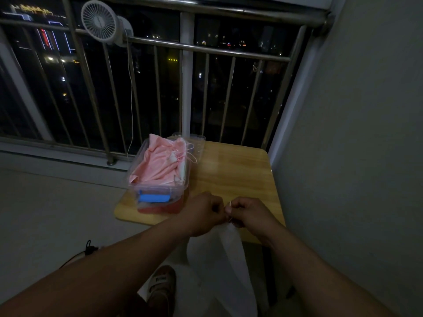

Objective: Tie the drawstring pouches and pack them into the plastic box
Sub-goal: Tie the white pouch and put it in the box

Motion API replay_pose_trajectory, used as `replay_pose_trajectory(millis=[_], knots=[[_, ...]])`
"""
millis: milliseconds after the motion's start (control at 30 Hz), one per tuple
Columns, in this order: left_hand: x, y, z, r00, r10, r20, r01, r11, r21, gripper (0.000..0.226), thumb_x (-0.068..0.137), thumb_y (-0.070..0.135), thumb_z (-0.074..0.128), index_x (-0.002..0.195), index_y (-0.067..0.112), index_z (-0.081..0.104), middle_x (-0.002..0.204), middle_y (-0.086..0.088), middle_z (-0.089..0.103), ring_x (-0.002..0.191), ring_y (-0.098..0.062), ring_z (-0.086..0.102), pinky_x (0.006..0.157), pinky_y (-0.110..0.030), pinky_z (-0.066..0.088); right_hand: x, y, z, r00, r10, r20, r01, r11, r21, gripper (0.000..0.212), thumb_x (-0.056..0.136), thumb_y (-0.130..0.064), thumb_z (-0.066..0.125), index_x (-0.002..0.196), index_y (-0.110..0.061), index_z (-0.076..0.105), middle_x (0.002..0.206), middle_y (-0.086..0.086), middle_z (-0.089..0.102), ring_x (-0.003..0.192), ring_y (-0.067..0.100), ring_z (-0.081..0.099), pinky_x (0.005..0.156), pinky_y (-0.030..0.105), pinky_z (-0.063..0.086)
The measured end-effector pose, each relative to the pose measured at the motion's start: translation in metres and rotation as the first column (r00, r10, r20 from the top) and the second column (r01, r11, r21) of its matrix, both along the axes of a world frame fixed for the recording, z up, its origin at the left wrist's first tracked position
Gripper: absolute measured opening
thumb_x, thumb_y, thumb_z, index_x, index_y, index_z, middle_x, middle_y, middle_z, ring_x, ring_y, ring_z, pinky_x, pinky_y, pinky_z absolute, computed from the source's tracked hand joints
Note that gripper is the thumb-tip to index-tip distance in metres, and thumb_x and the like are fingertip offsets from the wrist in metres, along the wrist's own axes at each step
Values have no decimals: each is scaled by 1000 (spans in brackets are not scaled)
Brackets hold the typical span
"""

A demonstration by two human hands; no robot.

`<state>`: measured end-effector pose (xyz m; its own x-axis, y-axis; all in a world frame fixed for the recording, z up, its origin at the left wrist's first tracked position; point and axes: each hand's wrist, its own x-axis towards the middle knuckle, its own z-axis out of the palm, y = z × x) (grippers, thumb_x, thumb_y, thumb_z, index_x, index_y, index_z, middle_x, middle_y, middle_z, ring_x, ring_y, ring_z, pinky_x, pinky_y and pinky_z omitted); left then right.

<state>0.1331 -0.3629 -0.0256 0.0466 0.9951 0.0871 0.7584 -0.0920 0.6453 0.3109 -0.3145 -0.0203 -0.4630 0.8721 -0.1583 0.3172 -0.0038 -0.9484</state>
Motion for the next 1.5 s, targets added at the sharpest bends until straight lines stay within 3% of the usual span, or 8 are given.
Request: replay_pose_trajectory(millis=[133, 533, 733, 933, 1000, 1133, 1300, 1500], knots=[[-3, 2, -2, 1000, 9, 9, -9, 998, -60, 23, 87, 44, 77, 97, 24, 70, 101, 5, 65, 93, -13, 62, 80, -33, 52, 2, 0, 4, 999, 40, 22, -40, 999, 18, 16, 97, -10, 68, 83, -13, 75, 81, 2, 76, 72, 8, 69, 66, 22, 53], [6, 5, -26, 998, 52, 35, -53, 998, 20, 26, 98, 31, 60, 75, 20, 57, 66, 7, 53, 71, -17, 57, 64, -30, 30, -17, -10, -18, 980, -76, 185, -25, 873, 487, 13, 94, -20, 69, 84, -28, 70, 88, -11, 70, 85, 2, 63, 76, 25, 50], [-7, 7, -20, 941, 75, 330, -14, 983, -183, 27, 93, 35, 73, 72, 21, 67, 66, 10, 60, 63, -3, 52, 59, -23, 38, -15, -11, -22, 996, -74, 55, 48, 926, 374, 15, 97, -14, 63, 83, -20, 63, 85, 0, 68, 86, 21, 65, 77, 40, 52], [-28, -4, -5, 920, 10, 393, 106, 956, -273, 27, 93, 35, 72, 71, 24, 61, 63, 11, 60, 62, -6, 54, 60, -25, 43, -8, -15, -22, 999, -45, 1, 42, 940, 338, 18, 102, -14, 58, 84, -16, 60, 82, 8, 66, 77, 24, 62, 71, 31, 46], [-32, -7, 0, 945, -14, 326, 118, 946, -302, 22, 93, 36, 67, 76, 23, 63, 72, 6, 63, 68, -10, 56, 66, -30, 45, -6, -16, -25, 999, -46, -11, 47, 936, 349, 19, 103, -14, 58, 84, -17, 59, 82, 8, 63, 73, 13, 55, 69, 31, 43], [-28, -12, -2, 962, -195, -193, 155, 966, -205, 23, 104, 34, 52, 89, 17, 55, 83, 1, 58, 71, -14, 52, 66, -31, 37, -11, -25, -26, 999, -24, 43, 5, 918, 398, 18, 104, -21, 55, 86, -22, 56, 77, 1, 59, 69, 7, 51, 66, 32, 40], [-33, -11, -17, 973, -178, -146, 144, 965, -218, 38, 109, 38, 42, 87, 14, 60, 85, -5, 60, 76, -19, 55, 72, -35, 43, -13, -30, -19, 996, -17, 92, -23, 906, 423, 20, 104, -24, 56, 84, -24, 54, 75, -2, 57, 66, 3, 48, 65, 31, 40], [-50, -20, -38, 924, -211, -319, 169, 973, -155, 26, 102, 42, 46, 96, 21, 60, 103, -3, 70, 89, -21, 64, 77, -35, 50, -5, -32, -18, 993, -63, 98, 10, 883, 468, 20, 102, -23, 59, 82, -27, 59, 88, -13, 59, 82, 4, 56, 72, 23, 43]])
